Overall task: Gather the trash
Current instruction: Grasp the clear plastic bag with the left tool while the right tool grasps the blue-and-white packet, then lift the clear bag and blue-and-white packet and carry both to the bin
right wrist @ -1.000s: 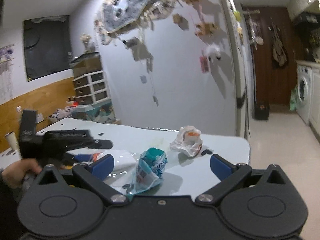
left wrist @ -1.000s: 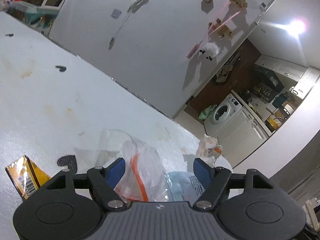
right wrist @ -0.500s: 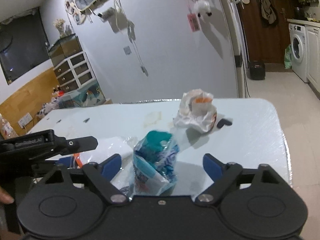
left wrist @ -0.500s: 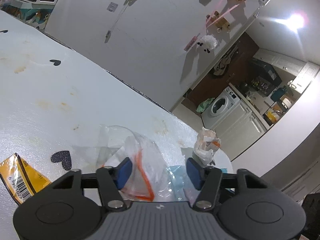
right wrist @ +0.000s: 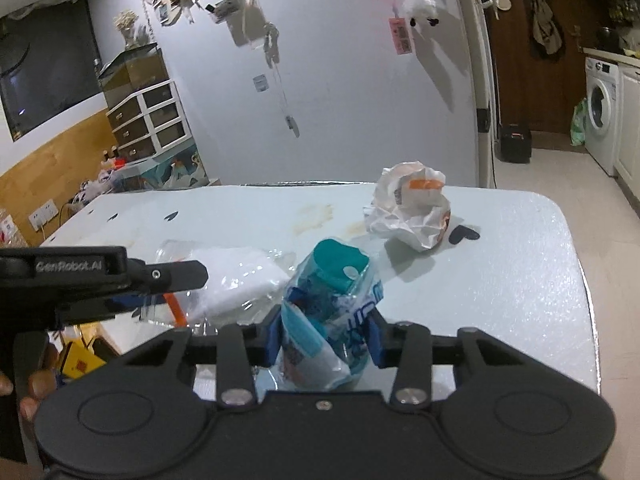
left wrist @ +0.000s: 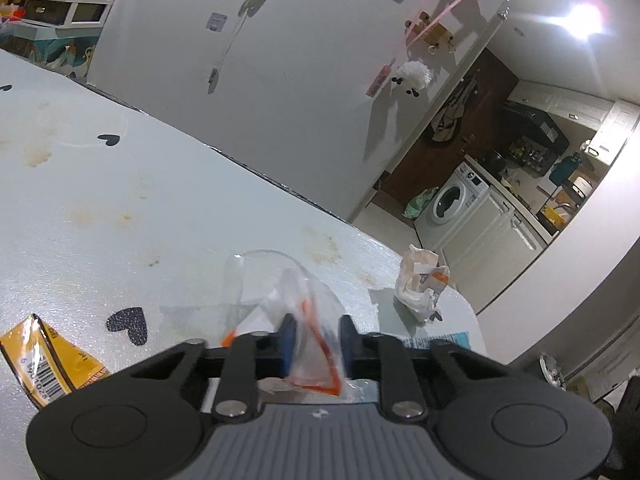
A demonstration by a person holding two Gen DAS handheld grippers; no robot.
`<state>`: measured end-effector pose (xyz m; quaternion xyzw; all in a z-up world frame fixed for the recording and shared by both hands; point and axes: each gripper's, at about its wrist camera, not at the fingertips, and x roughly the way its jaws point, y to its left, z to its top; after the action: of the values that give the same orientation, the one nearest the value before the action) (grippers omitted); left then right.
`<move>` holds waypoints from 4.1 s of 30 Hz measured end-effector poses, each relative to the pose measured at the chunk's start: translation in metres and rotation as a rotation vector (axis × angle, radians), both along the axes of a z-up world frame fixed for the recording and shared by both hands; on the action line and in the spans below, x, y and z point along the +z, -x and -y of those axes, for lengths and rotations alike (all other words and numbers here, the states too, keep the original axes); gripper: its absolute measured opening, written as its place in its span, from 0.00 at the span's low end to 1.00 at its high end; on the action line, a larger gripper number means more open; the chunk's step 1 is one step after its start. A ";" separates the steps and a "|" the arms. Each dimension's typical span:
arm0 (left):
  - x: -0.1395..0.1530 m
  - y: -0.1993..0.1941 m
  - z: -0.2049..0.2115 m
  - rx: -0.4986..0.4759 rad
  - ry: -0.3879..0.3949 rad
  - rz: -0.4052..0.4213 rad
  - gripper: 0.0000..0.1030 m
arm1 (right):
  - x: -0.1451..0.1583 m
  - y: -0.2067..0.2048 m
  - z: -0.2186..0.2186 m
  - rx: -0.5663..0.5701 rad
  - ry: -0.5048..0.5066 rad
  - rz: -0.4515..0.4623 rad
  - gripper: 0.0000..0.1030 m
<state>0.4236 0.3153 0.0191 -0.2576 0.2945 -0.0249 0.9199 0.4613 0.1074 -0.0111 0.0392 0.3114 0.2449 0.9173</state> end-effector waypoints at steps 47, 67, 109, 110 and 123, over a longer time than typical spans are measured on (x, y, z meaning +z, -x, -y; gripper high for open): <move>0.052 0.110 0.212 -0.123 -0.426 0.213 0.08 | 0.079 0.137 0.204 -0.260 0.097 0.297 0.38; 0.052 0.171 0.338 -0.274 -0.489 0.222 0.08 | 0.067 0.216 0.312 -0.394 0.044 0.276 0.38; -0.188 0.075 0.444 -0.523 -0.444 -0.262 0.08 | -0.162 0.150 0.408 -0.487 0.198 -0.278 0.38; -0.194 0.073 0.444 -0.528 -0.442 -0.277 0.08 | -0.168 0.147 0.408 -0.486 0.200 -0.296 0.38; -0.269 0.044 0.466 -0.642 -0.541 -0.387 0.09 | -0.215 0.123 0.405 -0.433 0.304 -0.422 0.39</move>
<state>0.3798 -0.1504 -0.2503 0.0962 0.5218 -0.1821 0.8279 0.3381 -0.2974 -0.2265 0.0172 0.5120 -0.0181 0.8586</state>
